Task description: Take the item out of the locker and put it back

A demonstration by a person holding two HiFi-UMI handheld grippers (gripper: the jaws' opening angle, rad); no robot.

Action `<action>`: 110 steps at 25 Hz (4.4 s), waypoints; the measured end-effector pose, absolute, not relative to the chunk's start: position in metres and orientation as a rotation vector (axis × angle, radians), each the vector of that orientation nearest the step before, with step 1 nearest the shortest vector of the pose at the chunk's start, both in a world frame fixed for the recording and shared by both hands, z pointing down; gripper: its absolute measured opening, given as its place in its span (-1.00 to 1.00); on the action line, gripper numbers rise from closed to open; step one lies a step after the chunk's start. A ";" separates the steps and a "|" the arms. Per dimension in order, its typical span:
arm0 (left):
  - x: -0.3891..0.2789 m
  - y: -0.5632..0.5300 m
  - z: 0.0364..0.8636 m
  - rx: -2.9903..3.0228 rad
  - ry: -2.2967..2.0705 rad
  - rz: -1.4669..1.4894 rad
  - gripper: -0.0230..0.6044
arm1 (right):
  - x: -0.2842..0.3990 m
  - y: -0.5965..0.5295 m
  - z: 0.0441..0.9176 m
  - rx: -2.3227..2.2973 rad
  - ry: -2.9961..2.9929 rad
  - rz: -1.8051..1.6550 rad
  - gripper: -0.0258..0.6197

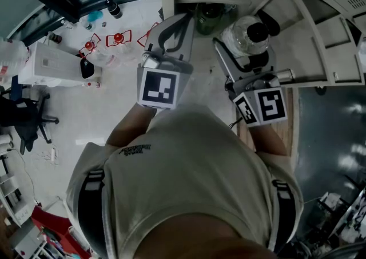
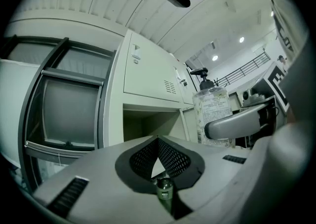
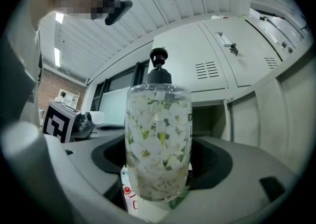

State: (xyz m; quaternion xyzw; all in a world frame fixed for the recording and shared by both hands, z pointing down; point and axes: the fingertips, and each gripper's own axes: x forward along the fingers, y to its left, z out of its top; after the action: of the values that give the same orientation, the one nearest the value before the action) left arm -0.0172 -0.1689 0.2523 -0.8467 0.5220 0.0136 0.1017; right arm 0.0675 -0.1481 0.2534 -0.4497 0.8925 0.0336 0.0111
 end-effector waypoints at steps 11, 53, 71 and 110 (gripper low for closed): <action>-0.010 -0.177 0.246 -2.498 1.547 0.058 -0.88 | 0.065 -0.159 0.261 -1.405 2.790 0.073 0.20; 0.019 -0.254 0.242 -2.483 1.530 0.102 -0.88 | 0.056 -0.333 0.302 -1.659 2.804 -0.062 0.20; 0.016 -0.270 0.278 -2.544 1.571 0.006 -0.88 | 0.056 -0.371 0.327 -1.754 2.785 -0.066 0.21; -0.007 -0.241 0.233 -2.439 1.579 0.086 -0.88 | 0.077 -0.258 0.219 -1.476 2.659 0.135 -0.35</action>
State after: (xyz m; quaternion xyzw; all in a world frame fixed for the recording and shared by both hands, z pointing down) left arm -0.0073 -0.2408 0.2334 -0.8333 0.5394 0.0294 0.1173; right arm 0.0772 -0.2576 0.2190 -0.4843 0.8724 0.0443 0.0486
